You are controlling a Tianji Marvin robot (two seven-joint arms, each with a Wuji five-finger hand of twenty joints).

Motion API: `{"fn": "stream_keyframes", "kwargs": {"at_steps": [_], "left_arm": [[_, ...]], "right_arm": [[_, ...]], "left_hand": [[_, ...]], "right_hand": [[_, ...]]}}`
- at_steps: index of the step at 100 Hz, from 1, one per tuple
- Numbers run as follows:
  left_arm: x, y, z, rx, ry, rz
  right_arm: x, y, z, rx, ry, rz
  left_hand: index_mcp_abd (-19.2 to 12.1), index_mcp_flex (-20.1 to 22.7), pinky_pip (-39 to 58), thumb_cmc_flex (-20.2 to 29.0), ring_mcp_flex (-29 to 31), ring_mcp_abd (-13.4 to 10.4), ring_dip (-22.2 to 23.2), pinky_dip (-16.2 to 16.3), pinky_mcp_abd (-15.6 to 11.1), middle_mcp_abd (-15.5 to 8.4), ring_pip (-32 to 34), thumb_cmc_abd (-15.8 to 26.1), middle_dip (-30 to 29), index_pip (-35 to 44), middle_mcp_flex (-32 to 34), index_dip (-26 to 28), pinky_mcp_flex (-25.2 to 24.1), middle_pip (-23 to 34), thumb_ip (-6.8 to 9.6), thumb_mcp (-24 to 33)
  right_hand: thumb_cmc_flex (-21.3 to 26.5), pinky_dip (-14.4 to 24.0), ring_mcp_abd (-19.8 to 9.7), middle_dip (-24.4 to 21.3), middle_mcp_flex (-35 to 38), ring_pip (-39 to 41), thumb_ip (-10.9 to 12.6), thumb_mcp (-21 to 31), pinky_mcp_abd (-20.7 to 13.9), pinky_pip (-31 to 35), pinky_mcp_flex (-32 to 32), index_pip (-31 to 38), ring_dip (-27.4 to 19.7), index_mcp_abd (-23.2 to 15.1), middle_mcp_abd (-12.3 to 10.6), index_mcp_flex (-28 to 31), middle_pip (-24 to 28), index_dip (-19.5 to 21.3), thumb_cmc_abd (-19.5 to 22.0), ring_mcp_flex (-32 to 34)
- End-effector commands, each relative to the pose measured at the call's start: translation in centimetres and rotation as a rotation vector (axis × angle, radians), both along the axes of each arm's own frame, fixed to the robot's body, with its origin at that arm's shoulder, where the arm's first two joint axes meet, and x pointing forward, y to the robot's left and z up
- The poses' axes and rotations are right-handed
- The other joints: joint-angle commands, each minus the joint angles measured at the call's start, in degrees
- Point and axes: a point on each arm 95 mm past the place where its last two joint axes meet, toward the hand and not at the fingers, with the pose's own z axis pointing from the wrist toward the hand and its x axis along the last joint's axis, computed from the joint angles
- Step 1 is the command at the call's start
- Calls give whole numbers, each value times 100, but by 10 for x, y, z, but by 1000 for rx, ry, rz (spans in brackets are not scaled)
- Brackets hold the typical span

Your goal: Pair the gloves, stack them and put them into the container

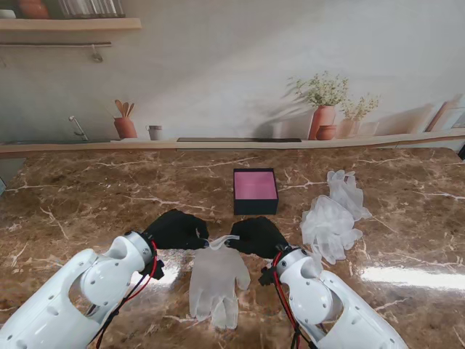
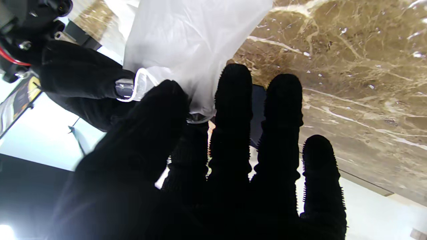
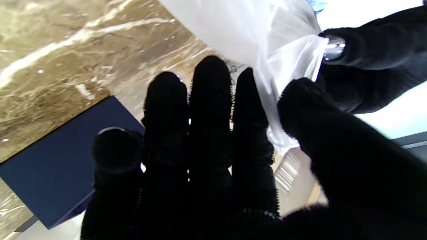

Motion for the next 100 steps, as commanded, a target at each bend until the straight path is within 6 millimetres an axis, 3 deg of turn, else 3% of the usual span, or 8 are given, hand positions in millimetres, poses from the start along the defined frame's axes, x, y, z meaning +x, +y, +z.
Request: {"fn": "stream_keyframes", "kwargs": {"at_steps": [1, 51, 61, 75, 80, 83, 93, 100], "left_arm": [[7, -6, -3, 4, -12, 17], [40, -28, -28, 105, -78, 88], [42, -30, -32, 107, -65, 101], [44, -31, -38, 131, -53, 129], [44, -30, -40, 139, -32, 148], [43, -30, -41, 143, -18, 161], [43, -28, -44, 165, 1, 208], [43, -25, -44, 194, 28, 208]], "right_arm": [[8, 1, -4, -21, 11, -17], [42, -1, -27, -210, -17, -144], [42, -3, -30, -234, -6, -167], [41, -7, -33, -287, 5, -208], [41, -8, -34, -301, 12, -225], [40, -9, -34, -307, 18, -238], [40, -11, -35, -321, 17, -263], [40, -12, -35, -324, 20, -273]], "left_hand": [[-79, 79, 95, -77, -15, 39, 61, -12, 55, 119, 222, -82, 32, 130, 243, 93, -127, 122, -111, 185], [-259, 53, 102, -265, -171, 25, 44, -20, 45, 23, 178, -129, 14, 174, 95, -24, -165, 123, -201, 454], [-345, -21, 61, -257, -355, 22, 24, -38, 39, 4, 80, -94, 5, 187, -68, -70, -241, 86, -200, 446], [-261, -214, -103, -296, -697, 27, -19, -137, 28, 42, -205, 83, -73, 110, -430, -487, -353, -43, -204, 81], [-50, -309, -227, -214, -985, 244, -59, -243, 11, 156, -368, 322, -163, -201, -660, -735, -441, -171, -92, -528], [91, -359, -290, -244, -1099, 135, -112, -284, 11, 210, -460, 445, -198, -472, -841, -928, -489, -247, -58, -663], [428, -531, -525, -628, -1612, 245, -448, -516, 20, 311, -829, 921, -508, -1697, -1647, -1154, -629, -654, 65, -515], [628, -1042, -917, -1061, -2149, 152, -729, -776, -34, 316, -1244, 1201, -802, -2541, -2810, -1307, -874, -1075, 334, -268]], "right_hand": [[-182, -107, -108, -83, 41, -39, -73, 108, -57, 47, -54, 7, -95, -216, 12, -110, -19, -102, -15, -89], [-311, -332, -223, -356, -277, -468, -19, 82, -137, -363, -228, -175, -328, -223, -81, -395, -248, -626, -149, -348], [-351, -420, -270, -515, -610, -844, 0, -51, -171, -552, -387, -542, -494, -108, -134, -677, -468, -860, -254, -587], [-615, -517, -294, -699, -905, -1204, 315, -261, -219, -785, -538, -1623, -630, 63, -177, -690, -578, -422, -134, -766], [-709, -535, -285, -719, -972, -1268, 436, -299, -234, -825, -560, -1812, -656, 101, -183, -680, -604, -321, -36, -805], [-752, -544, -278, -727, -1013, -1292, 463, -313, -238, -847, -581, -1855, -665, 115, -177, -701, -621, -308, 31, -834], [-844, -589, -266, -763, -1084, -1363, 677, -376, -246, -909, -611, -2186, -705, 160, -126, -676, -629, 31, 184, -866], [-847, -613, -259, -772, -1117, -1409, 712, -373, -244, -962, -638, -2225, -729, 164, -145, -698, -636, 45, 211, -898]]}}
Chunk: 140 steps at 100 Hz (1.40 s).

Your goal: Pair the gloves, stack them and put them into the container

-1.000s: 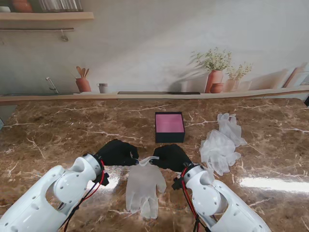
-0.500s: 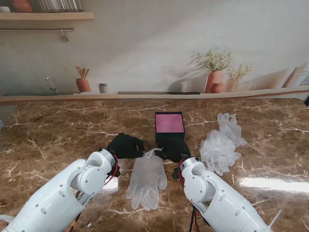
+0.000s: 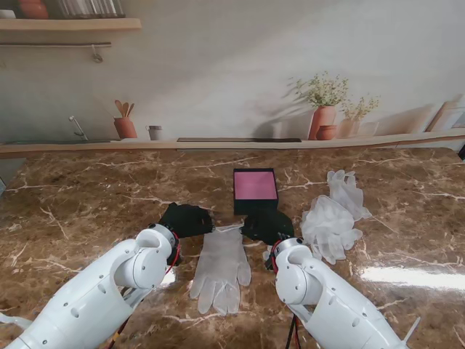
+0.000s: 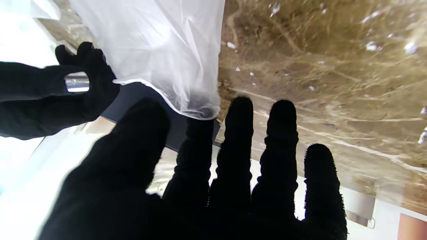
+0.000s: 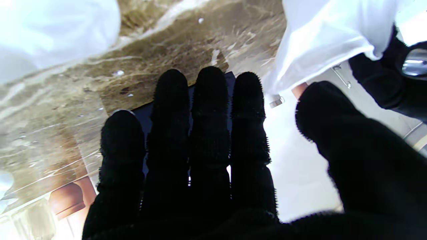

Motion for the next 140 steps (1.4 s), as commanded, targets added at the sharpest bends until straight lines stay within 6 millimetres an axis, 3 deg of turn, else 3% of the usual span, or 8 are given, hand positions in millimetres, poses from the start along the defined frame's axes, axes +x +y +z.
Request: {"fn": "stream_keyframes", "kwargs": {"at_steps": [1, 12, 22, 49, 77, 93, 109, 140], "left_arm": [[-3, -1, -3, 18, 30, -23], [-3, 3, -3, 32, 26, 1], [-3, 8, -1, 40, 4, 17], [-13, 17, 11, -77, -86, 63], [-29, 18, 23, -159, -206, 40], [-37, 21, 33, -202, -260, 18], [-44, 26, 41, -235, -308, 40], [-51, 30, 42, -257, -349, 42]], "right_arm": [[-4, 0, -6, 0, 24, -7], [-5, -4, -2, -4, 2, -16], [-10, -11, 7, -18, -35, -39], [-31, -42, 32, -137, -58, -44], [-46, -76, 33, -270, -24, -97], [-55, -88, 28, -337, -3, -160], [-71, -96, 28, -409, -36, -225], [-95, -108, 27, -551, -40, -323]], "left_hand": [[216, -444, -393, -343, -475, -9, -290, -262, -51, -15, -419, 343, -279, -657, -966, -200, -293, -328, 258, 126], [364, -838, -947, -289, -1389, -205, -893, -622, -182, 77, -1160, 599, -637, -1100, -2169, -351, -580, -457, 330, -226], [285, -1113, -1927, -246, -2026, -436, -1438, -1144, -327, -168, -1624, 776, -781, -1289, -2752, -436, -555, -544, 381, -626], [85, -1124, -2809, -53, -2310, -706, -1745, -1865, -1016, -326, -1752, 903, -831, -1398, -2879, -507, -397, -603, 428, -1440], [-12, -1031, -3115, 15, -2365, -839, -1848, -1984, -943, -398, -1863, 940, -867, -1336, -2796, -476, -439, -666, 446, -1696], [-28, -1028, -3465, 100, -2455, -905, -1908, -2020, -997, -409, -1928, 1030, -888, -1369, -2796, -489, -480, -697, 476, -2034], [-30, -1002, -3772, 418, -2475, -931, -1955, -1773, -954, -402, -1989, 1198, -912, -1409, -2766, -464, -481, -739, 545, -2656], [-39, -876, -3769, 449, -2420, -968, -1971, -1677, -919, -416, -2041, 1198, -944, -1394, -2685, -431, -497, -787, 545, -2693]], "right_hand": [[-318, -122, -126, -68, -97, -59, 268, -73, -99, -92, -68, -78, -92, 17, -87, -157, -44, 90, 85, -166], [-383, -296, -121, -187, -308, -353, 407, -100, -68, -462, -236, -308, -250, 40, -115, -294, -176, 222, 165, -298], [-398, -415, -127, -252, -438, -527, 415, -145, -39, -735, -355, -423, -337, 34, -125, -391, -240, 271, 164, -383], [-151, -538, -162, -387, -987, -966, 439, -256, -62, -1295, -754, -773, -459, -7, -189, -820, -497, 242, -75, -817], [585, -484, -236, -484, -1406, -1430, 475, 721, -101, -1995, -1163, -881, -538, -90, -261, -911, -722, 266, -476, -1252], [689, -606, -218, -706, -2196, -2046, 358, 601, -177, -2922, -1810, -881, -835, -148, -188, -935, -1092, 274, -745, -2094], [495, -509, -216, -740, -2455, -2028, 252, 233, -188, -3103, -1870, -530, -872, -151, -123, -688, -1018, 536, -950, -2325], [350, 195, -357, 853, -1715, -111, 198, 69, -145, -2079, -1314, -429, 416, -73, -290, -425, 380, 952, -1140, -1708]]}}
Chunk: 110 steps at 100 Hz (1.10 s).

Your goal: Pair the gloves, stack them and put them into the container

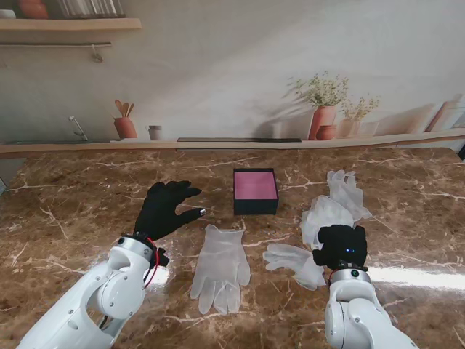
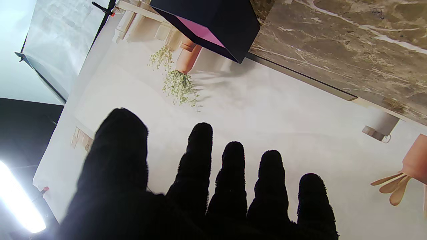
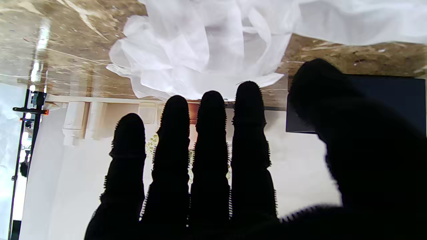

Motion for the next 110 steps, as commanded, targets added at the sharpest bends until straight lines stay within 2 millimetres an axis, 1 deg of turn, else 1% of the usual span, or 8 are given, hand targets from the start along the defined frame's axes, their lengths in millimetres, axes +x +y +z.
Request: {"fn": "stream_keyframes", "kwargs": {"at_steps": [1, 36, 47, 53, 65, 83, 97, 110], "left_arm": [[-3, -1, -2, -9, 1, -1], [-4, 0, -3, -19, -6, -6], [-5, -1, -4, -18, -6, -9], [-5, -1, -4, -19, -8, -11], [-5, -2, -4, -17, -7, -14], [-5, -2, -3, -20, -5, -18], [-5, -2, 0, -16, -7, -28], [-6, -2, 3, -12, -19, -30]], "right_arm": [[-6, -5, -10, -1, 48, -18], [-7, -7, -30, -22, 151, -57], [-7, -6, -33, -10, 149, -47], [-7, -5, -33, 4, 127, -36], [-7, -3, -30, 30, 74, 7], [-9, -1, -20, 87, 70, 44], [-9, -1, -17, 75, 49, 26], [-12, -4, -21, 42, 62, -6]], "left_hand": [[-166, 85, -186, 231, -194, -317, -74, 83, -124, -145, -241, 206, -84, -78, -35, 12, -106, -135, 125, -226], [-163, 111, -272, 235, -202, -309, -60, 139, -206, -88, -259, 217, -87, -83, -44, 51, -115, -143, 123, -240], [-161, 108, -304, 242, -204, -308, -59, 154, -202, -89, -266, 218, -90, -88, -48, 57, -120, -151, 125, -237], [-163, 114, -313, 238, -196, -300, -56, 169, -192, -81, -263, 217, -89, -88, -37, 61, -118, -146, 125, -239], [-152, 110, -330, 237, -200, -291, -53, 198, -180, -74, -267, 223, -91, -93, -51, 65, -126, -152, 127, -237], [-150, 117, -339, 241, -187, -290, -48, 247, -148, -54, -265, 237, -88, -95, -26, 72, -127, -144, 129, -234], [-156, 124, -355, 238, -184, -295, -47, 279, -123, -56, -270, 256, -89, -90, -27, 81, -138, -147, 129, -236], [-156, 119, -356, 234, -185, -300, -49, 312, -124, -75, -278, 257, -92, -93, -26, 86, -137, -153, 128, -241]], "right_hand": [[-82, 168, -102, 181, 108, 229, -109, -20, -39, 238, 34, 61, 192, 0, -101, 85, 148, 84, -185, 105], [-284, 116, -147, 815, 49, 574, -194, -130, -63, 227, -69, -637, 487, 294, -143, -515, 576, -529, -298, -60], [95, 138, -171, 1260, 527, 721, -299, 18, -19, 294, 41, 146, 572, -31, -217, 120, 1009, -228, -303, 111], [600, 184, -189, 1948, 795, 855, -904, 33, -20, 387, 96, 2129, 666, -544, -271, 95, 1011, -1516, -495, 186], [707, 247, -218, 2179, 939, 962, -872, 525, -18, 509, 108, 2908, 709, -795, -317, 678, 897, -1395, -345, 238], [428, 332, -253, 2321, 709, 856, -650, 907, -113, 514, 24, 2726, 664, -779, -314, 545, 696, -47, 149, 31], [236, 322, -189, 1503, 555, 778, -763, 474, -86, 558, 63, 2433, 599, -532, -218, 240, 446, -547, -119, 25], [-455, 274, -167, 1002, 230, 692, -58, -65, -99, 483, 18, -135, 605, 183, -139, 45, 422, 107, 2, -107]]}}
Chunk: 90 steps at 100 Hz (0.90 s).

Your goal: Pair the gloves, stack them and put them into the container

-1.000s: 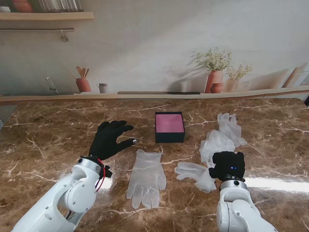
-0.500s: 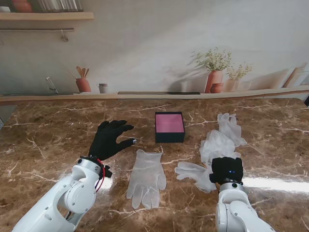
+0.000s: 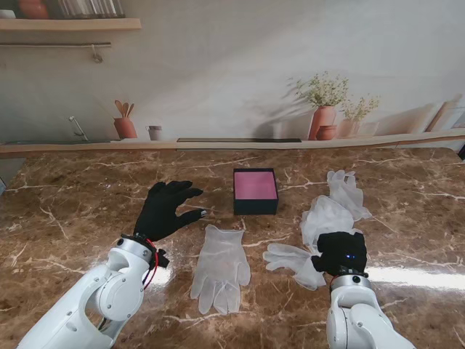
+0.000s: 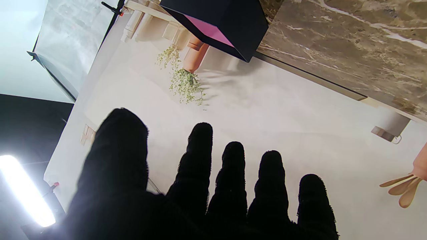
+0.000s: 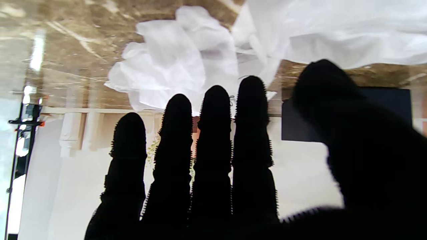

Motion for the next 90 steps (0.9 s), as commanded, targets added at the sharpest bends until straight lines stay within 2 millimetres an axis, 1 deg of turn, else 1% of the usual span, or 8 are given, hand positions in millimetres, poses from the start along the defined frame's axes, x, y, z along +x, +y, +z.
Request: {"fn": "stream_keyframes", "kwargs": {"at_steps": [1, 39, 43, 47, 50, 64, 77, 90], "left_arm": [[-3, -1, 1, 1, -7, -5], [-2, -2, 2, 3, -16, -10], [-2, -2, 2, 3, -15, -10], [-2, -2, 2, 3, -15, -10], [-2, -2, 2, 4, -16, -10], [-2, -2, 2, 4, -18, -6], [-3, -2, 2, 6, -14, -9], [-2, -3, 3, 5, -13, -14]], "right_arm": [[-5, -1, -9, 9, 43, -21], [-4, 3, -23, -25, 157, -13], [-3, 4, -24, -22, 155, -8], [-2, 6, -25, -18, 153, 0], [-2, 7, -26, -11, 151, 5], [-3, 11, -24, 9, 102, 43], [-5, 11, -16, 29, 27, 80], [-4, 12, -3, 91, -43, 125]], "left_hand": [[-158, 125, -212, 238, -186, -295, -48, 88, -121, -65, -212, 260, -81, -91, -27, 60, -127, -151, 129, -238], [-166, 165, -252, 237, -180, -303, -56, 141, -111, -74, -230, 259, -89, -75, -25, 86, -124, -162, 127, -244], [-173, 162, -255, 236, -182, -312, -56, 146, -114, -77, -232, 262, -90, -76, -30, 88, -125, -165, 126, -245], [-183, 170, -258, 234, -180, -312, -57, 150, -113, -74, -232, 266, -90, -72, -28, 92, -124, -165, 126, -246], [-178, 175, -257, 239, -172, -305, -56, 154, -103, -62, -230, 263, -90, -69, -21, 94, -122, -163, 126, -244], [-184, 191, -250, 242, -153, -296, -55, 177, -88, -66, -226, 271, -88, -59, 8, 104, -118, -158, 125, -245], [-196, 203, -231, 241, -136, -282, -50, 202, -68, -50, -219, 271, -87, -51, 22, 113, -113, -156, 125, -246], [-184, 205, -200, 251, -110, -257, -41, 228, -44, -21, -206, 254, -82, -46, 52, 120, -107, -144, 126, -245]], "right_hand": [[-318, 98, -17, -101, -149, -53, 317, -155, -43, 75, -72, -625, 41, 259, 51, -199, -46, 218, -46, -204], [-56, 150, -12, 372, 310, 485, 228, -119, 75, 181, 62, -747, 385, 333, 36, -19, 577, -301, -498, 57], [236, 175, -39, 509, 532, 677, 100, 4, 97, 275, 138, -386, 497, 165, -4, 228, 757, -277, -586, 167], [654, 172, -69, 983, 810, 814, -477, 31, 108, 376, 203, 1182, 585, -223, -75, 91, 813, -1419, -786, 281], [857, 184, -86, 1190, 939, 888, -550, 77, 112, 435, 237, 1970, 619, -487, -107, 111, 856, -1771, -811, 339], [835, 198, -126, 1377, 867, 886, -421, 630, 64, 550, 219, 2369, 615, -951, -150, 490, 643, -867, -496, 284], [611, 280, -138, 996, 376, 446, -239, 934, -105, 620, 144, 2208, 392, -984, -88, 403, -42, 5, -180, -32], [505, 329, -121, 521, 281, 209, -160, 1049, -166, 715, 180, 2071, 201, -1049, -36, 385, -375, 364, 2, -58]]}}
